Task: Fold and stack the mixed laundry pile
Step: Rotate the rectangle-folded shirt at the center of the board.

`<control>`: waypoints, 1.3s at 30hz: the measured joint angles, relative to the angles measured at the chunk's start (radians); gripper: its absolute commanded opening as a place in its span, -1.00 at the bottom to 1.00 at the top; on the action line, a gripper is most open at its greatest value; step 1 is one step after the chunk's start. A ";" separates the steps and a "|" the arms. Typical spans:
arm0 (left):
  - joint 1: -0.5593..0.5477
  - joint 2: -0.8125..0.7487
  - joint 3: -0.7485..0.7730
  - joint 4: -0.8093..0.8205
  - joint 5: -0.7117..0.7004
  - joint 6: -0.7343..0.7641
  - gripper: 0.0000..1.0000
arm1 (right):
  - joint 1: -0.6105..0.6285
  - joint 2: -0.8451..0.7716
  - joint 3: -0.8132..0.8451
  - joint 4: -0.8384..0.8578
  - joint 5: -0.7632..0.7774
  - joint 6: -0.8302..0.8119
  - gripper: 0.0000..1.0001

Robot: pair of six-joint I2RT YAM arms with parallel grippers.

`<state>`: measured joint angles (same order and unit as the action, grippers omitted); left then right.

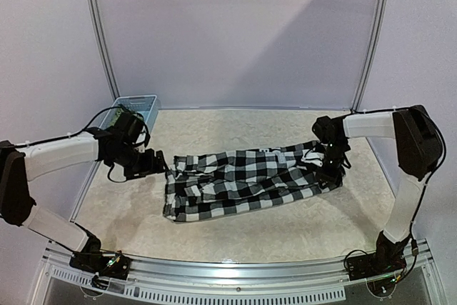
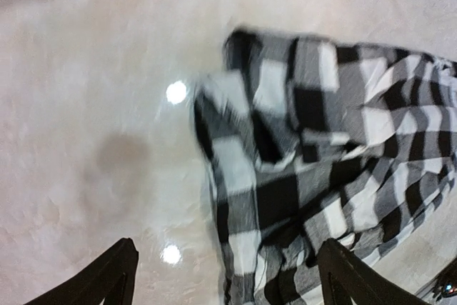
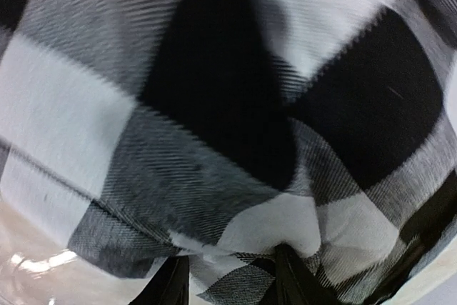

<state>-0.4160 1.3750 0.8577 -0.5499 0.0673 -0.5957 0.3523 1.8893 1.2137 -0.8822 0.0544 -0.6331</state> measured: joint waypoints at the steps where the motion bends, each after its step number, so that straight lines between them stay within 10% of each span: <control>1: -0.001 0.007 0.050 -0.009 -0.011 0.016 0.79 | -0.025 0.040 0.054 0.001 0.017 -0.009 -0.15; 9: -0.003 0.263 0.484 -0.018 -0.050 0.131 0.87 | -0.121 0.283 0.433 0.081 0.161 0.034 0.10; 19: -0.021 0.803 0.966 -0.037 0.038 0.247 0.86 | -0.160 -0.026 0.213 0.122 -0.007 0.277 0.61; 25: -0.046 0.901 0.966 -0.031 0.156 0.259 0.78 | -0.286 -0.174 0.084 0.162 -0.384 0.453 0.64; 39: -0.049 0.849 0.756 0.063 0.372 0.222 0.58 | -0.315 0.175 0.177 0.164 -0.724 0.634 0.55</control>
<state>-0.4648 2.2242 1.6138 -0.4873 0.4389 -0.3737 0.0372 2.0647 1.3903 -0.7177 -0.6697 0.0013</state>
